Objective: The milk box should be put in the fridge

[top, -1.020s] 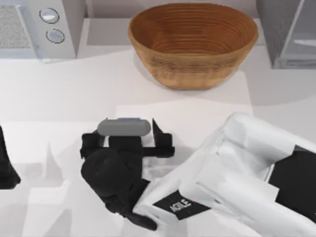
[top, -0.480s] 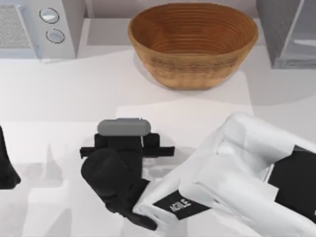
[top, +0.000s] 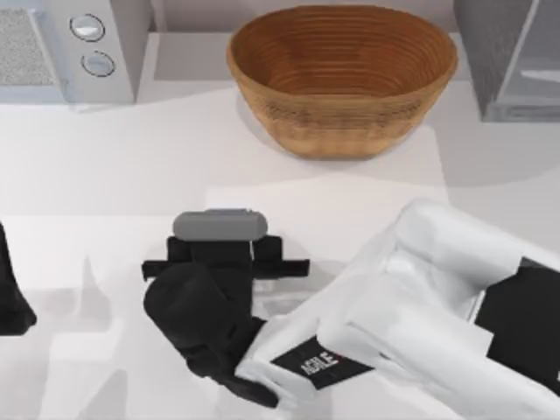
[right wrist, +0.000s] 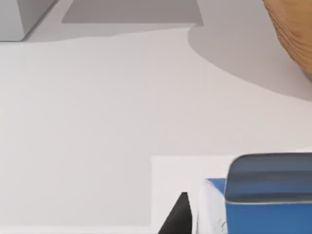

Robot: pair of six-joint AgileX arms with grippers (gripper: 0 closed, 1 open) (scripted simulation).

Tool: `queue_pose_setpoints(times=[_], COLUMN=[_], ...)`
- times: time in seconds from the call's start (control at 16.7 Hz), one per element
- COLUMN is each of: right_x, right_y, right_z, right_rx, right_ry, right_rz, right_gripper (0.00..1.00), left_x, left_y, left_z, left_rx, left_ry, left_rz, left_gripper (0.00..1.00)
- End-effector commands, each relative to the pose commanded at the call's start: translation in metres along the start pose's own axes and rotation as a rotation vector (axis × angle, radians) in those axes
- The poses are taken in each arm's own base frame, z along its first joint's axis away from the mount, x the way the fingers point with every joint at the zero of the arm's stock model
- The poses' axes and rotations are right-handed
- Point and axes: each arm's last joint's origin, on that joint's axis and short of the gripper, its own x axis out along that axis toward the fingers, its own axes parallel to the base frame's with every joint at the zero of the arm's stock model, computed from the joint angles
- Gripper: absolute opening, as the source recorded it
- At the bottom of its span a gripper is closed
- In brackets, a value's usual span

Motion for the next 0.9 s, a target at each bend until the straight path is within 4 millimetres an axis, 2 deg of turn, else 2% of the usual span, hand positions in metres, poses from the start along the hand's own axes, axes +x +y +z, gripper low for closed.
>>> queue_pose_setpoints(times=[0.42, 0.9], right_x=[-0.002, -0.018], right_y=[0.002, 0.007], right_z=[0.005, 0.094], right_rx=[0.003, -0.01], right_ry=[-0.001, 0.005], right_rz=[0.006, 0.004], right_gripper=[0.0, 0.0], left_x=[0.0, 0.0], left_y=[0.0, 0.0], left_z=[0.0, 0.0], left_rx=[0.0, 0.0], left_ry=[0.0, 0.0], left_rz=[0.0, 0.0], left_gripper=[1.0, 1.0])
